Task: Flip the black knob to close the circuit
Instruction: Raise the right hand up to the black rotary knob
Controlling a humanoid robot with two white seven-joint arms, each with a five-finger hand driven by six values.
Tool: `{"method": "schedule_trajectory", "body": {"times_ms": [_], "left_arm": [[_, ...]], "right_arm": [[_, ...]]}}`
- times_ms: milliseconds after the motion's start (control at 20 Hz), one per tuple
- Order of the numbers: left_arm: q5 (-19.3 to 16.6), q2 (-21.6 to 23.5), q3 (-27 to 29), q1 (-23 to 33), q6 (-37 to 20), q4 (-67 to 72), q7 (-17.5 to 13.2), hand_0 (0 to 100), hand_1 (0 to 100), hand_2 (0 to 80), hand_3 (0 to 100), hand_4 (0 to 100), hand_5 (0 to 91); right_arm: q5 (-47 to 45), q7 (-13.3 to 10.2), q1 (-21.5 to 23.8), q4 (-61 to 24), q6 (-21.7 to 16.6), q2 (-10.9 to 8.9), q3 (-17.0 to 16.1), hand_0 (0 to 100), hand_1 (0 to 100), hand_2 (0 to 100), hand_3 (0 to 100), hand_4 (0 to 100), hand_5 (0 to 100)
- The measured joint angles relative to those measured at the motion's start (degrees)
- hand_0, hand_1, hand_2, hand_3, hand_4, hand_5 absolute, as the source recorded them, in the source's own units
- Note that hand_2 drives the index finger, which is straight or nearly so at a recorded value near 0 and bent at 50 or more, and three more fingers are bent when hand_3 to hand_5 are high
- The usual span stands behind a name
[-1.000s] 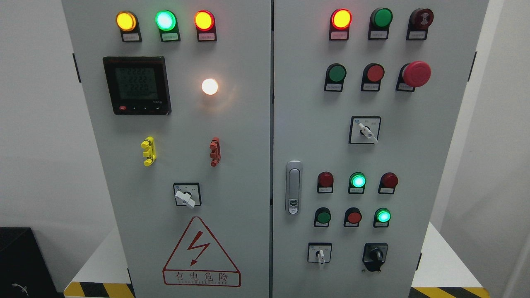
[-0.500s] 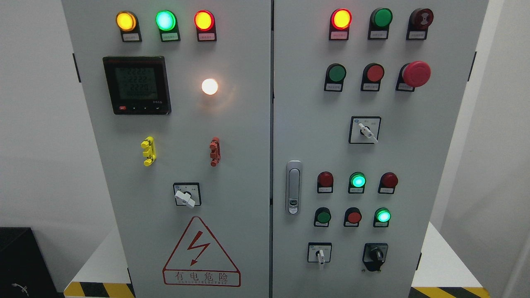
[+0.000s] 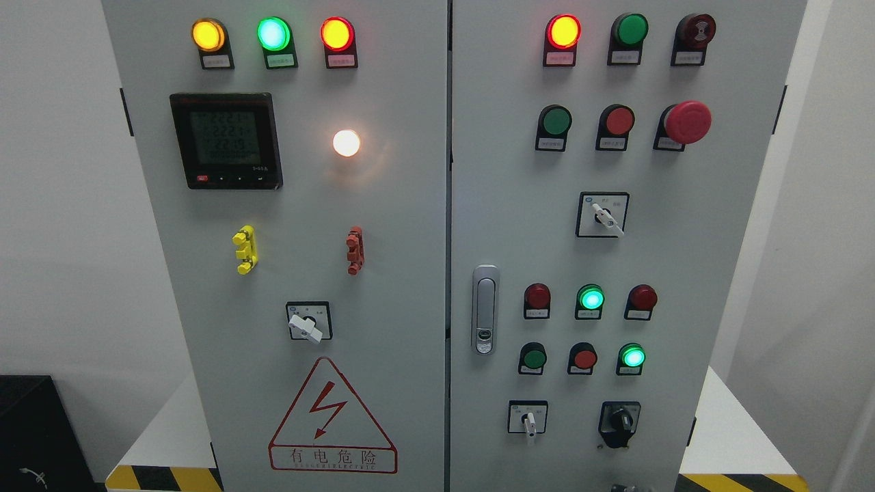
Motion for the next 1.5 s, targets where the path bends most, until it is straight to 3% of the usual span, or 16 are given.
{"method": "schedule_trajectory", "body": {"times_ms": [1500], "left_arm": [[0.00, 0.00, 0.00, 0.00, -0.08, 0.00, 0.01, 12, 56, 0.0, 0, 0, 0.0]], "right_arm": [[11.03, 0.40, -6.48, -0.31, 0.68, 0.27, -5.65, 0, 8, 77, 94, 77, 79]]}}
